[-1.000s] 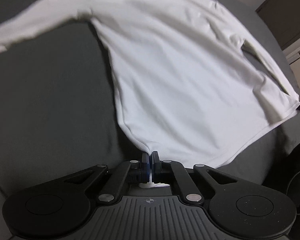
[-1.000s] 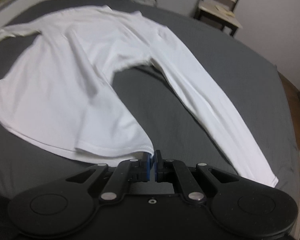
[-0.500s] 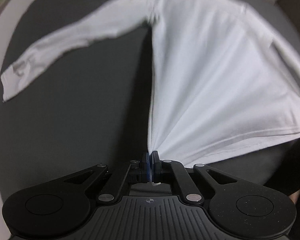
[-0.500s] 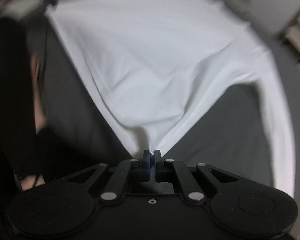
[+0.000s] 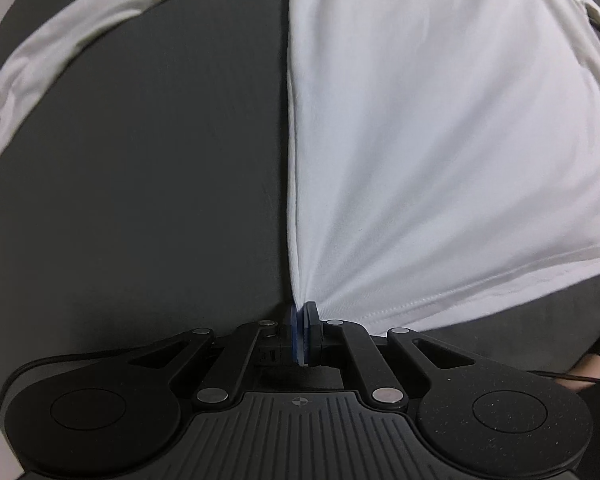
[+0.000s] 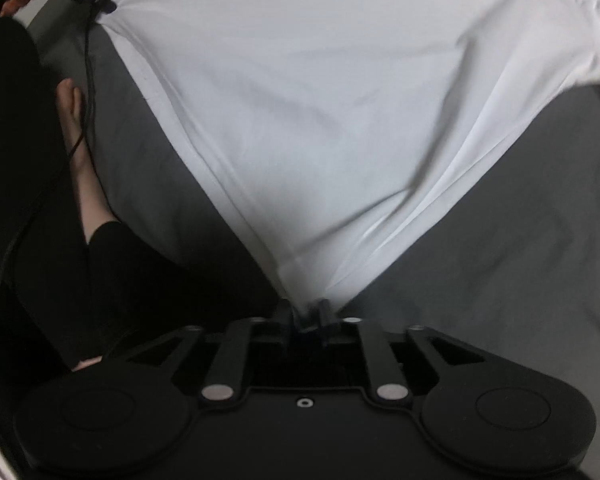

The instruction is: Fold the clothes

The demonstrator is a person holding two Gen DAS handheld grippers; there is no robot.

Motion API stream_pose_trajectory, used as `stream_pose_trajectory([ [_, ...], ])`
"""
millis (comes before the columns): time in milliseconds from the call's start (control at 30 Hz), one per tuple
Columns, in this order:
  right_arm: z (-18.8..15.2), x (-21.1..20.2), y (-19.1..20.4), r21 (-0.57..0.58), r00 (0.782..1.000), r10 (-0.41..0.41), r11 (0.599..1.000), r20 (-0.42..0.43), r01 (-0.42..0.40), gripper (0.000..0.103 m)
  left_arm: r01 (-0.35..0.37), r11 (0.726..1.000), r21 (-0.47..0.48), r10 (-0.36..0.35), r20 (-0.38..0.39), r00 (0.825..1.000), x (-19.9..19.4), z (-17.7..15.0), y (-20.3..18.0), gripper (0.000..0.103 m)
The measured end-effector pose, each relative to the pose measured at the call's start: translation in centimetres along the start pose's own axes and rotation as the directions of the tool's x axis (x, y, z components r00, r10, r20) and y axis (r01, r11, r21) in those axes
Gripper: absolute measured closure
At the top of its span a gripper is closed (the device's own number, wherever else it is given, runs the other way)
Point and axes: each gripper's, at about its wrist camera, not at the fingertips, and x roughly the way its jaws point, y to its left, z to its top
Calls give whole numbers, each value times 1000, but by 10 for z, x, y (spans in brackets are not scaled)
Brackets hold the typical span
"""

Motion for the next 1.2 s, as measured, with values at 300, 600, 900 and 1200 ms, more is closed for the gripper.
stream_pose_trajectory([
  [300, -3, -45, -36, 114, 988, 103, 987, 119, -116, 46, -50, 998, -35, 47, -101, 994, -11, -10, 28, 36],
  [600, -4, -55, -8, -10, 974, 3, 1000, 225, -1, 63, -86, 909, 408, -83, 379, 922, -101, -9, -30, 36],
  [900, -1, 3, 105, -392, 919, -181, 863, 350, 319, 64, -168, 440, 882, -130, 248, 960, -73, -29, -160, 36],
  [1200, -3, 25, 118, -456, 889, -271, 781, 368, 427, 81, -156, 210, 965, -199, 198, 960, -57, -34, -215, 47],
])
